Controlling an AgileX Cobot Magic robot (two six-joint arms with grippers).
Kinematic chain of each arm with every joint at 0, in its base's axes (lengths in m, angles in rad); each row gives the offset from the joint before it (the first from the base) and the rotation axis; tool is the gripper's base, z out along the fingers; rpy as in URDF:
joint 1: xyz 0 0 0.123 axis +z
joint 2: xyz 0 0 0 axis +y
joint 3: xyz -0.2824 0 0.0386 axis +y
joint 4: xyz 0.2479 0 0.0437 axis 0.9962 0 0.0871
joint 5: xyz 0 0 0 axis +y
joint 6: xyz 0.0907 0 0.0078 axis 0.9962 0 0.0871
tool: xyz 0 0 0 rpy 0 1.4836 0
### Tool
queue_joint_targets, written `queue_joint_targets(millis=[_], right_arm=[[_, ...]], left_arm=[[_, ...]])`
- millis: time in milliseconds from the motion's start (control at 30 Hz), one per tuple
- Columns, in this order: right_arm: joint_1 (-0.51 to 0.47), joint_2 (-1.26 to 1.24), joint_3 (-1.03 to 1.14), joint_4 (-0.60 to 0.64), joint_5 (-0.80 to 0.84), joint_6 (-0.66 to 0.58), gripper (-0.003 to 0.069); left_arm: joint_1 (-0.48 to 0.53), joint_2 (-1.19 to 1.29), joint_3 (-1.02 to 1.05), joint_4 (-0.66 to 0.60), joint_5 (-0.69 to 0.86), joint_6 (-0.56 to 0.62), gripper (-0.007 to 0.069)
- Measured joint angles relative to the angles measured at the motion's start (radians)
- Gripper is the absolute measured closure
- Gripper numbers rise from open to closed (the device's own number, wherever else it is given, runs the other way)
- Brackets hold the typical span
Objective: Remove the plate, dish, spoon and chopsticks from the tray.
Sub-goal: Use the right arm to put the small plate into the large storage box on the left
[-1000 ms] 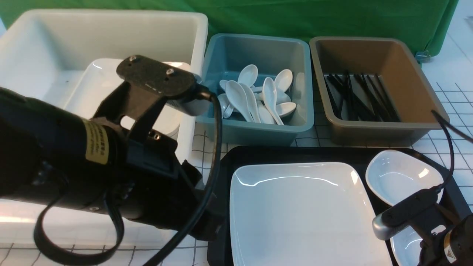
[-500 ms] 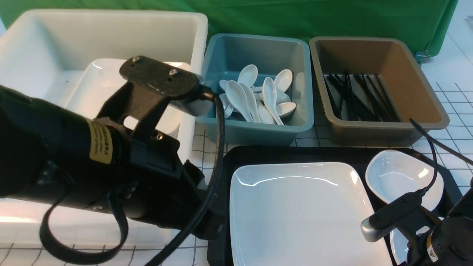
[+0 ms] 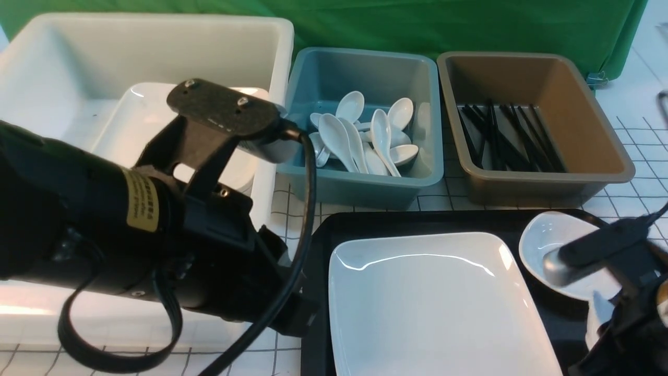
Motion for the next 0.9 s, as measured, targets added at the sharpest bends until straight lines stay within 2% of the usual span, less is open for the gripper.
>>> queue_joint_targets(millis=[167,267,333,400,433,467,567,700,800,900], right_arm=[[0.000,-0.082,-0.158,0.080,0.045,-0.035,0.0617],[0.000,-0.085,-0.289,0.180,0.026,-0.103,0.0618],[0.011,-0.042,-0.404,0.308,-0.031,-0.223,0.0618],[0.030,-0.014,-0.456,0.363,-0.043,-0.268,0.0618],[0.075,0.053,-0.529,0.411,-0.057,-0.309,0.0618],[0.081,0.062,-0.548,0.418,-0.057,-0.318,0.0618],[0.199,0.220,-0.708,0.441,-0.087,-0.356,0.0618],[0.329,0.429,-0.904,0.449,-0.115,-0.394,0.0618],[0.394,0.576,-1.035,0.452,-0.118,-0.411,0.0618],[0.427,0.684,-1.139,0.458,-0.106,-0.420,0.0618]], left_arm=[[0.011,-0.001,0.000,0.069,0.011,-0.042,0.0618],[0.078,-0.009,0.000,0.127,0.026,-0.073,0.0618],[0.178,-0.033,0.000,0.151,0.050,-0.077,0.0618],[0.240,-0.053,0.000,0.153,0.064,-0.079,0.0618],[0.331,-0.083,0.000,0.157,0.085,-0.071,0.0618],[0.354,-0.091,0.000,0.157,0.089,-0.071,0.0618],[0.552,-0.157,0.000,0.153,0.105,-0.044,0.0618],[0.743,-0.203,0.000,0.065,0.141,0.033,0.0618],[0.829,-0.209,0.000,0.004,0.184,0.087,0.0618],[0.868,-0.209,0.000,-0.023,0.206,0.112,0.0618]])
